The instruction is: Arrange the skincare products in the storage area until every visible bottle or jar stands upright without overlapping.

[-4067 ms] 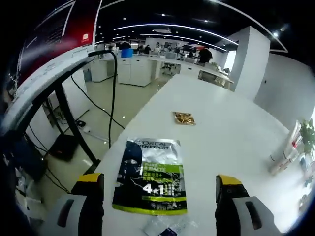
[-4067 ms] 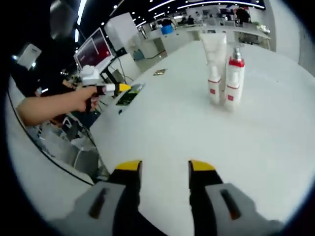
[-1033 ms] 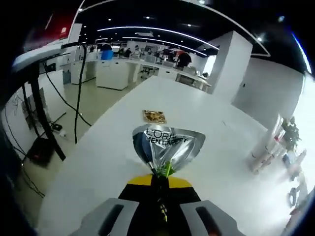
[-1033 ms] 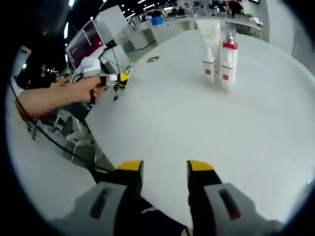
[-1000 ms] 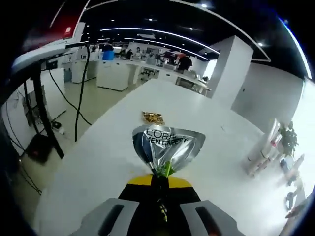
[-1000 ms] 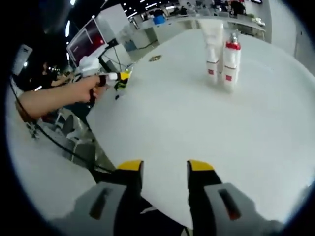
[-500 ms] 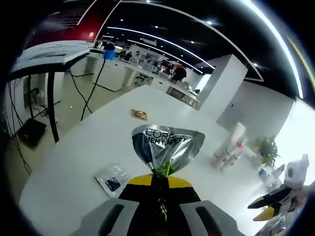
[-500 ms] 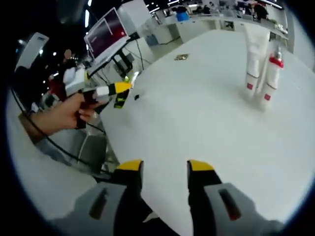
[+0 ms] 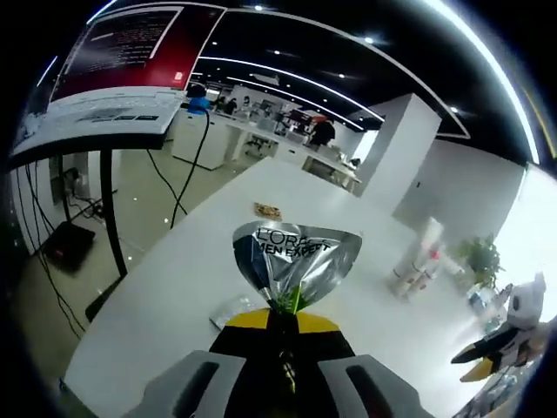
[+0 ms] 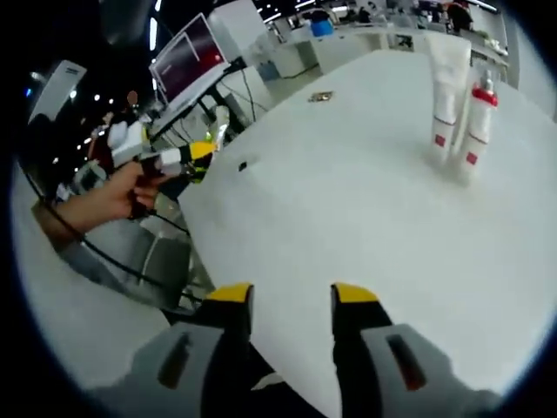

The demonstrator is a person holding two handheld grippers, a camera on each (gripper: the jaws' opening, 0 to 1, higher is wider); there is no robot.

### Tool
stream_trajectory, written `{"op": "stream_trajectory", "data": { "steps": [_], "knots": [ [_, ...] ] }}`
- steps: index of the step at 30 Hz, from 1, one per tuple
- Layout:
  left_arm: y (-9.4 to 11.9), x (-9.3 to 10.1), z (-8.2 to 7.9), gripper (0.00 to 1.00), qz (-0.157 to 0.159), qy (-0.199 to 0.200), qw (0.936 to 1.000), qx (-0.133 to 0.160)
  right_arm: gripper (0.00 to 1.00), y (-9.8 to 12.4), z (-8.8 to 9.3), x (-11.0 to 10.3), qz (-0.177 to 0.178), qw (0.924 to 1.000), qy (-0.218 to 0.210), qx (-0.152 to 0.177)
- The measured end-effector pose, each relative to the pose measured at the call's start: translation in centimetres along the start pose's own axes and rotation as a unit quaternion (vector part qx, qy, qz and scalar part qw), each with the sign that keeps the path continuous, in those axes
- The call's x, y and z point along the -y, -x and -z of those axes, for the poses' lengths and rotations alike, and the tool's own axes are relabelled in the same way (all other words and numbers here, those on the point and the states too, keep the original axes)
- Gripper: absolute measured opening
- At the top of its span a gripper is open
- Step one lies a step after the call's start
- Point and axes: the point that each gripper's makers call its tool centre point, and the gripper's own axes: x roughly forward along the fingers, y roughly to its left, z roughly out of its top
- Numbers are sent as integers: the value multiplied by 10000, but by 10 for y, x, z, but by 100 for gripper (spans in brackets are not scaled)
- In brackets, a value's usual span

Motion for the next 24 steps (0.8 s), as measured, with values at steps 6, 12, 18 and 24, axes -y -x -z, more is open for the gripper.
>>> {"op": "stream_trajectory", "data": {
  "steps": [6, 12, 18, 24],
  "knots": [
    [3, 17, -2, 7, 20, 61, 9999, 131, 37, -6, -8, -5, -138, 9999, -14, 42],
    [8, 55, 18, 7, 299, 132, 9995, -8, 37, -15, -26, -16, -369, 9992, 99, 96],
    [5, 84, 44, 6, 680, -17, 9972, -325, 38, -17, -49, -19, -548, 9980, 16, 325],
    [-1, 104, 46, 6, 964, -276, 9939, -452, 40, -10, -71, -17, -670, 9952, -157, 689]
  ]
}}
